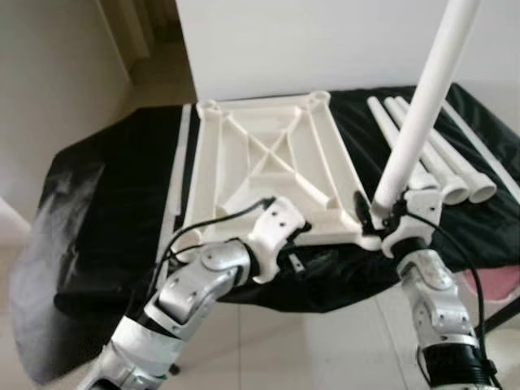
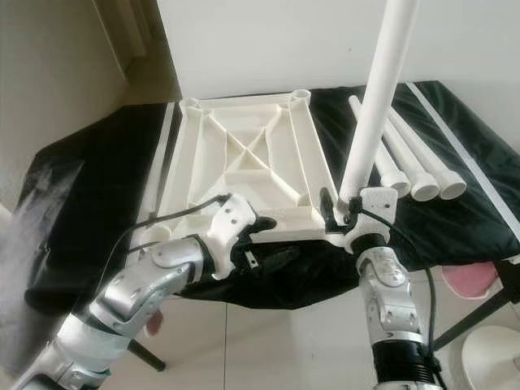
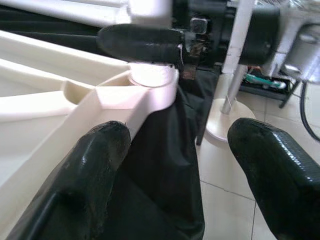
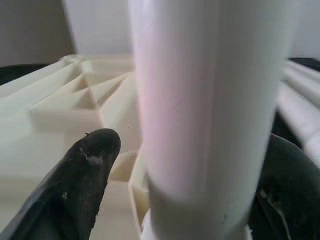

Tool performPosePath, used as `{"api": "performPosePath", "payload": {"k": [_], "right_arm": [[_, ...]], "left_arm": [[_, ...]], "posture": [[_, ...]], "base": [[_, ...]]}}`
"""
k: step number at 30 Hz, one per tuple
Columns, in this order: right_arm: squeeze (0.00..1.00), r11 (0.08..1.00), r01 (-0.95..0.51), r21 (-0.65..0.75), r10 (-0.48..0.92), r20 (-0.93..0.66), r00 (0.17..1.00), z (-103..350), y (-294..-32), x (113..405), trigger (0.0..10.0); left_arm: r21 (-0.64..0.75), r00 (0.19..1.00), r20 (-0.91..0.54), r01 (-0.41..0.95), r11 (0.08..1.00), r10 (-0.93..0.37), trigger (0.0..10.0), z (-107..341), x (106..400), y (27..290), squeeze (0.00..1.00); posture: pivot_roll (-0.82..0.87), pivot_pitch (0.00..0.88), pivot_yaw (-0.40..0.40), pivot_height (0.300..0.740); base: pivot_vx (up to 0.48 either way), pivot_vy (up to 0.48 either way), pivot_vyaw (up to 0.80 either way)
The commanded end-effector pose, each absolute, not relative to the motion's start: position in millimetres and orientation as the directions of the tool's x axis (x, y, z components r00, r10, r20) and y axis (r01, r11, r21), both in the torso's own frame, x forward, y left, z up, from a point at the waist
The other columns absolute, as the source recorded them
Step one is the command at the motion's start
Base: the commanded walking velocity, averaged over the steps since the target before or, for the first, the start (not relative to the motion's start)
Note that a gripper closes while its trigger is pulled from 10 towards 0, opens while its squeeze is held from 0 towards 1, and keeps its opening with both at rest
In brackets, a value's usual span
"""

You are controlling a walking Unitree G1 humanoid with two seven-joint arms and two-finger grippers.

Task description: Building children table

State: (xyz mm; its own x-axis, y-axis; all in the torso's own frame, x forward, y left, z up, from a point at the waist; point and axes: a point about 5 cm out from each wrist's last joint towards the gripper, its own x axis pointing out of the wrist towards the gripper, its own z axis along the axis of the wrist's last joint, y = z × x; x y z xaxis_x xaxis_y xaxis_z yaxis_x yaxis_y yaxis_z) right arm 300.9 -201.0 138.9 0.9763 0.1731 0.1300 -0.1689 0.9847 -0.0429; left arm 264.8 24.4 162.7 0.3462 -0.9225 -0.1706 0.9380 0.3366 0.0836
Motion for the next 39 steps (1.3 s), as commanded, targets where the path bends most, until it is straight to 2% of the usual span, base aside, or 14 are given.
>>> {"api": "performPosePath", "payload": {"k": [1,4,12,15,19,28,29,31,32,36,38,39], "right_arm": [[0.0,0.967,-0.246,-0.063,0.252,0.125,0.96,140,-201,305,10.0],[0.0,0.94,-0.316,-0.126,0.327,0.083,0.941,142,-205,312,10.0],[0.0,0.886,-0.434,-0.164,0.446,0.044,0.894,145,-204,321,10.0],[0.0,0.859,-0.481,-0.178,0.491,0.013,0.871,144,-206,323,10.0],[0.0,0.85,-0.492,-0.189,0.501,-0.002,0.866,144,-211,324,10.0],[0.0,0.836,-0.511,-0.198,0.517,-0.024,0.856,140,-219,325,10.0],[0.0,0.836,-0.51,-0.202,0.516,-0.03,0.856,140,-221,324,6.9],[0.0,0.835,-0.511,-0.204,0.516,-0.033,0.856,139,-222,324,6.9],[0.0,0.835,-0.51,-0.207,0.515,-0.035,0.856,139,-223,324,5.3],[0.0,0.835,-0.506,-0.214,0.51,-0.04,0.859,138,-227,324,5.0],[0.0,0.834,-0.505,-0.221,0.509,-0.04,0.86,140,-229,324,0.0],[0.0,0.834,-0.504,-0.224,0.509,-0.04,0.86,140,-229,324,0.0]], "left_arm": [[0.09,0.335,-0.188,0.942,0.323,-0.923,10.0,157,263,24,0.0],[0.103,0.362,-0.188,0.932,0.348,-0.913,10.0,151,264,23,0.0],[0.125,0.374,-0.182,0.926,0.356,-0.909,10.0,148,263,21,0.0],[0.132,0.429,-0.17,0.902,0.411,-0.887,10.0,144,267,18,0.0],[0.138,0.47,-0.168,0.882,0.451,-0.867,10.0,140,271,15,0.0],[0.184,0.47,-0.181,0.879,0.44,-0.864,10.0,136,273,14,0.0],[0.192,0.474,-0.181,0.876,0.441,-0.862,10.0,137,274,15,0.0],[0.198,0.476,-0.18,0.875,0.442,-0.861,10.0,137,275,16,0.0],[0.2,0.477,-0.178,0.874,0.443,-0.861,10.0,137,276,16,0.0],[0.211,0.48,-0.174,0.871,0.443,-0.86,10.0,138,278,18,0.0],[0.218,0.481,-0.174,0.87,0.442,-0.859,10.0,139,279,18,0.0],[0.22,0.481,-0.174,0.869,0.443,-0.859,10.0,139,279,19,0.0]], "posture": [[-0.09,0.0,0.056,0.74],[-0.09,0.0,0.057,0.74],[-0.08,0.0,0.055,0.74],[-0.07,0.0,0.052,0.74],[-0.07,0.0,0.052,0.74],[-0.07,0.0,0.056,0.74],[-0.07,0.0,0.057,0.74],[-0.07,0.0,0.057,0.74],[-0.07,0.0,0.057,0.74],[-0.07,0.0,0.057,0.74],[-0.08,0.0,0.062,0.74],[-0.08,0.0,0.062,0.74]], "base": [[0.0,0.0,0.0],[0.0,0.0,0.0],[0.0,0.0,0.0],[0.0,0.0,0.0],[0.0,0.0,0.0],[0.0,0.0,0.0],[0.0,0.0,0.0],[0.0,0.0,0.0],[0.0,0.0,0.0],[0.0,0.0,0.0],[0.0,0.0,0.0],[0.0,0.0,0.0]]}}
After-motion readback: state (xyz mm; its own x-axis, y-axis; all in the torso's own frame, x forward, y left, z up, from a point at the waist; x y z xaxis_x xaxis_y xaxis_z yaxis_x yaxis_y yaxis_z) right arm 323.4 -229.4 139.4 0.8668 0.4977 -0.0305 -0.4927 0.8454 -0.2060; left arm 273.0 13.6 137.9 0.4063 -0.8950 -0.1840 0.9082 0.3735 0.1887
